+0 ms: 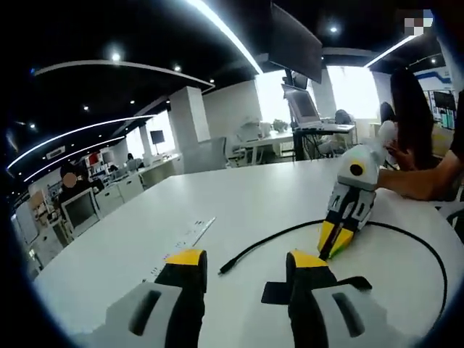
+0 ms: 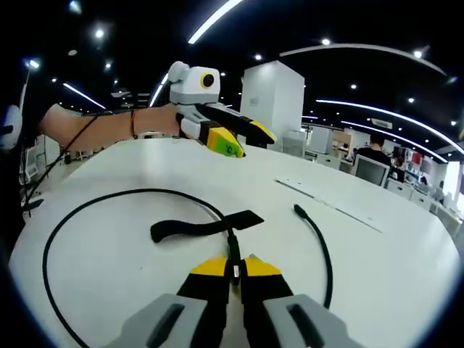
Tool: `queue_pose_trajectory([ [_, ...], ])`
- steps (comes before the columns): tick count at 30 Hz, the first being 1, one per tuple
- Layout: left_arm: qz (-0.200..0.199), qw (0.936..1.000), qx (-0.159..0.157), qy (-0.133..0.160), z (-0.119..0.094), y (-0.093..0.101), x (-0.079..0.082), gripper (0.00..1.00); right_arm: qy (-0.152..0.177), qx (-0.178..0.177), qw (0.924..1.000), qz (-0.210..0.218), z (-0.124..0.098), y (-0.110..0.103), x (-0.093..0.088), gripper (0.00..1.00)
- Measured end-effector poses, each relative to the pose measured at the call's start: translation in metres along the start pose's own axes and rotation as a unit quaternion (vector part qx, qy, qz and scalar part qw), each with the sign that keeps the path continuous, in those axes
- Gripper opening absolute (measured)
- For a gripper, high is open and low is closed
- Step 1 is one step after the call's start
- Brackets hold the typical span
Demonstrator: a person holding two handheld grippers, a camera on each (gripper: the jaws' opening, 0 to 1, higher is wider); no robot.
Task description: Find the charging cable on the desk, coil it up and secure with Velcro.
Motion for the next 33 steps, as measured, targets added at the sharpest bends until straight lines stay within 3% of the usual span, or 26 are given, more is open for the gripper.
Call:
queue_pose_trajectory([
  [15, -0.008, 0.9998, -0.018, -0.009, 0.02, -0.012, -0.002, 0.41, -0.005, 0.0, 1.0, 0.0, -0.002, 0.0, 0.001, 0.08],
  [24, 0.008, 0.9988, -0.027, -0.041, 0.039, -0.018, -0.007, 0.43, -0.007, 0.0, 1.0, 0.0, -0.001, 0.0, 0.0, 0.08],
  [33, -0.006, 0.9982, -0.035, -0.048, 0.054, -0.029, -0.011, 0.43, -0.008, 0.001, 1.0, 0.0, 0.0, 0.0, 0.0, 0.08],
])
Point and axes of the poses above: the point that each gripper's makers call its tool centre point, and the gripper's own axes: z roughly forward along the fingers, y roughly to its right, x roughly out of its top, the point moved 9 cm from there along -z, roughly backward along the fingers, and after that the axes turned 3 degrees about -y, right-handed, at the moved point
